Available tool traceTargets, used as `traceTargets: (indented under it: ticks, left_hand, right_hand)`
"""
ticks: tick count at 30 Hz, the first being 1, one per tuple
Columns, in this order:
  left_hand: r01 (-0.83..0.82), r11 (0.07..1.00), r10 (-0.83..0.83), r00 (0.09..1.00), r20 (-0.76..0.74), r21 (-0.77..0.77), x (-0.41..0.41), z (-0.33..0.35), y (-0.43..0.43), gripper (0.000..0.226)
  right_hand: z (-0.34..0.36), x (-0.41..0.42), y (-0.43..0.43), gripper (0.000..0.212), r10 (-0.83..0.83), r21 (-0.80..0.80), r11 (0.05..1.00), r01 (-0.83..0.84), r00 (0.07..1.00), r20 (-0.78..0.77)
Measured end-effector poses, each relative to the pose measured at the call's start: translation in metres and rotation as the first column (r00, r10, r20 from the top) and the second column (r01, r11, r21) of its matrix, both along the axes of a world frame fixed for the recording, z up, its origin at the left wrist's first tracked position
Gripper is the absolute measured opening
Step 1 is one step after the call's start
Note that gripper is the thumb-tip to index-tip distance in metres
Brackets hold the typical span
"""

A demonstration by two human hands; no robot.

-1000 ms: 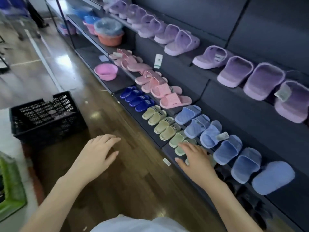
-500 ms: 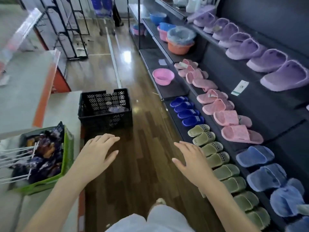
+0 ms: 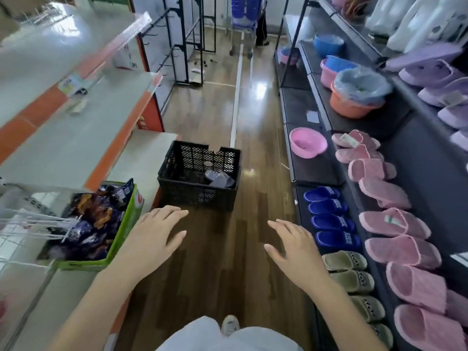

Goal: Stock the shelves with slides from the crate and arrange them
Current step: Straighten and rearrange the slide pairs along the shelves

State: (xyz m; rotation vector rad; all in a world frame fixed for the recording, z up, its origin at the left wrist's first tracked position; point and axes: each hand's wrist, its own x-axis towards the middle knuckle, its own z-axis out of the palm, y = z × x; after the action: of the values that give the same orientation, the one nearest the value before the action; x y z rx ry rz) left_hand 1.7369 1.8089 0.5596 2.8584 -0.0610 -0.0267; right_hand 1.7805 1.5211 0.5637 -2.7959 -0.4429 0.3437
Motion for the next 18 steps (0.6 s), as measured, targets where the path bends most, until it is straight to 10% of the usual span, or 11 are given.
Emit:
traceTargets:
  ticks: [18]
  left_hand:
    - [-0.167, 0.986, 0.166, 0.981, -0.100, -0.002, 0.183, -0.025, 0.059, 0.044]
  right_hand:
    - [-0.021, 0.221, 0.061, 0.051, 0.154, -0.010, 0.988, -0.155, 0.985, -0.073]
